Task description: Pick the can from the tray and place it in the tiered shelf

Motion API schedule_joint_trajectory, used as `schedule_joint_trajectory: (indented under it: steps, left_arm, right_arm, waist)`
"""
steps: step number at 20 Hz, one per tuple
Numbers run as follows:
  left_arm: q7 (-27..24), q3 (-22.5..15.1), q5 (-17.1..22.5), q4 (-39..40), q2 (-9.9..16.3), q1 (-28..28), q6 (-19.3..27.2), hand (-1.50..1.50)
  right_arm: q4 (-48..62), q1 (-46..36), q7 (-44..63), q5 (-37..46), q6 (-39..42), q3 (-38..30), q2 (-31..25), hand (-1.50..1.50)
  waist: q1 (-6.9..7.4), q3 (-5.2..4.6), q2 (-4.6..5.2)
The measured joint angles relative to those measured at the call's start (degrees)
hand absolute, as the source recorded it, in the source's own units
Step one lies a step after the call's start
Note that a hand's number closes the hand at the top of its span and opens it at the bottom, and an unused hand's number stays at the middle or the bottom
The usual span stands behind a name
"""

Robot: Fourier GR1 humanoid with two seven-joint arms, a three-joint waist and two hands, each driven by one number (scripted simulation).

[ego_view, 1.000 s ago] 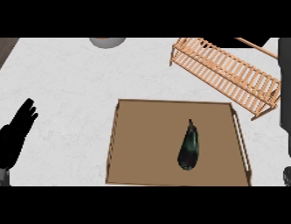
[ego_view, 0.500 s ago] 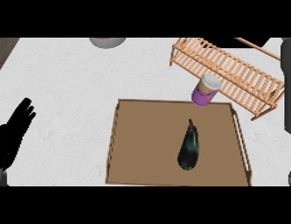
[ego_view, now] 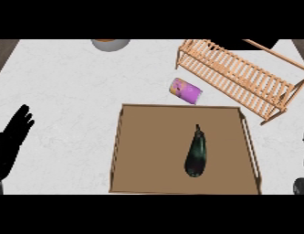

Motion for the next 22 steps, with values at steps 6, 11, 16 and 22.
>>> schedule_joint_trajectory:
  steps: [6, 11, 16, 22]
  left_arm:
    - [-1.14, 0.43, -1.1, 1.68, -0.61, -0.35, 0.35, 0.0]
    - [-0.31, 1.47, -0.73, 0.82, -0.02, 0.32, 0.0, 0.0]
    - [-1.4, 1.26, -1.42, 0.14, -1.23, 2.79, 0.82, 0.0]
    - [-1.5, 2.24, -1.32, -0.08, -1.13, 4.6, 1.22, 0.0]
  right_arm:
    - [-12.52, 2.63, 1.36, -5.35, 1.17, -2.14, -1.22, -1.5]
    - [-26.01, 3.7, 6.66, -8.64, 8.2, -4.69, -4.81, -1.5]
    - [-37.57, 5.9, 9.32, -13.9, 16.35, -10.7, -9.75, -1.5]
    - [-45.78, 10.2, 9.45, -23.72, 24.5, -19.22, -13.12, -1.5]
  waist:
    - [-0.41, -0.02, -0.08]
    - [-1.11, -0.03, -0.43]
    - [-2.5, -0.05, -1.02]
    - [-4.82, -0.02, -1.93]
